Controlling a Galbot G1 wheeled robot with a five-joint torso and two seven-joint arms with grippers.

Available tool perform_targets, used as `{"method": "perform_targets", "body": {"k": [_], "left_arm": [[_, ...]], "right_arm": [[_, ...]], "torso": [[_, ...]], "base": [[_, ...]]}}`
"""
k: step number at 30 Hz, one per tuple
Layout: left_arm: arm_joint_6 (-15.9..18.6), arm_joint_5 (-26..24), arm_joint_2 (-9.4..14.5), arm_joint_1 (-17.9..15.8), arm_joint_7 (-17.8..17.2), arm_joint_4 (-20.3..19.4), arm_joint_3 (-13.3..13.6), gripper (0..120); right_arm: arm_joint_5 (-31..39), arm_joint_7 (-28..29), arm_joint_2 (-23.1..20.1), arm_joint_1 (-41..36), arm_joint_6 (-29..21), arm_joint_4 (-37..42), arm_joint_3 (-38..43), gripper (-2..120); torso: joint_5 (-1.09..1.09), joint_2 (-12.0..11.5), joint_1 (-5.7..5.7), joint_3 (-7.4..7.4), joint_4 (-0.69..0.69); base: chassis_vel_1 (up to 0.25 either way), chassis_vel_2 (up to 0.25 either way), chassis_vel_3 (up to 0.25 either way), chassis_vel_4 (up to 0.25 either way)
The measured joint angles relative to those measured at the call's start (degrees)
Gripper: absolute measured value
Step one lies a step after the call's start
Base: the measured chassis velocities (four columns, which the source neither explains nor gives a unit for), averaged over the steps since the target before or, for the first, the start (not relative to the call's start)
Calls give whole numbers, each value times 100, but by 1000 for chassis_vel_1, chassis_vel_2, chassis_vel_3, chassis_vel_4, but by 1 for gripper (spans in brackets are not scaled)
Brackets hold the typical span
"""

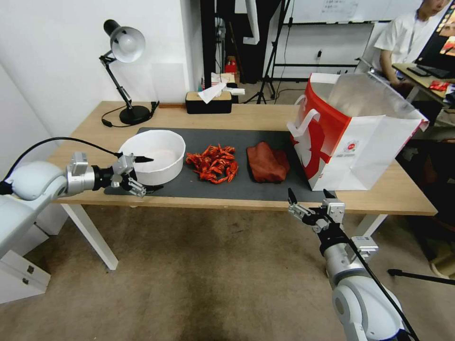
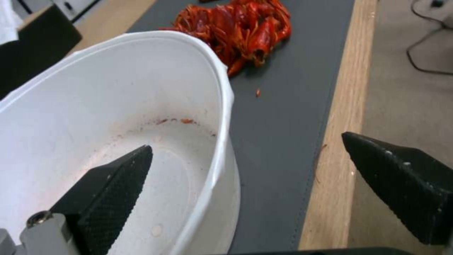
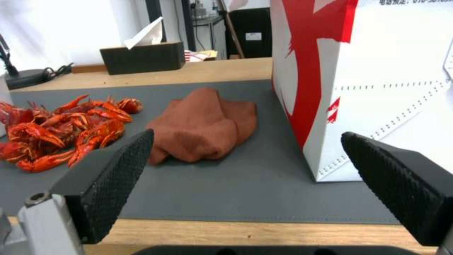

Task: Sweep shrimp from table into container with towel, then put container into takeout bag.

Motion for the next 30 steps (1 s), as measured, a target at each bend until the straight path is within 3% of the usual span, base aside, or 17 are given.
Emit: {"method": "perform_targets", "body": {"k": [1, 4, 9, 19, 25, 30], "left_arm": [[3, 35, -12, -172, 59, 51, 168, 93], [4, 93, -28, -377, 134, 115, 329, 87], [5, 283, -44, -713, 343, 258, 586, 66], [-14, 573, -48, -896, 546, 409, 692, 34], [-81, 688, -41, -955, 558, 465, 721, 7], [-154, 711, -43, -980, 558, 433, 721, 0]], "right_arm": [[-5, 1, 14, 1, 1, -9, 0, 100], [-9, 1, 27, -2, 4, -22, 2, 100], [-12, 10, 38, -15, 18, -32, 28, 100], [-14, 15, 38, -11, 30, -38, 32, 100], [-17, 15, 34, -3, 32, -49, 26, 100], [-18, 15, 26, 3, 36, -61, 26, 100]], "torso": [[0, 0, 0, 0, -1], [0, 0, 0, 0, -2], [1, 1, 0, 0, -1], [0, 1, 0, 0, -1], [0, 1, 0, 0, -1], [0, 1, 0, 0, -1]], "base": [[0, 0, 0, 0], [0, 0, 0, 0], [0, 0, 0, 0], [0, 0, 0, 0], [0, 0, 0, 0], [0, 0, 0, 0]]}}
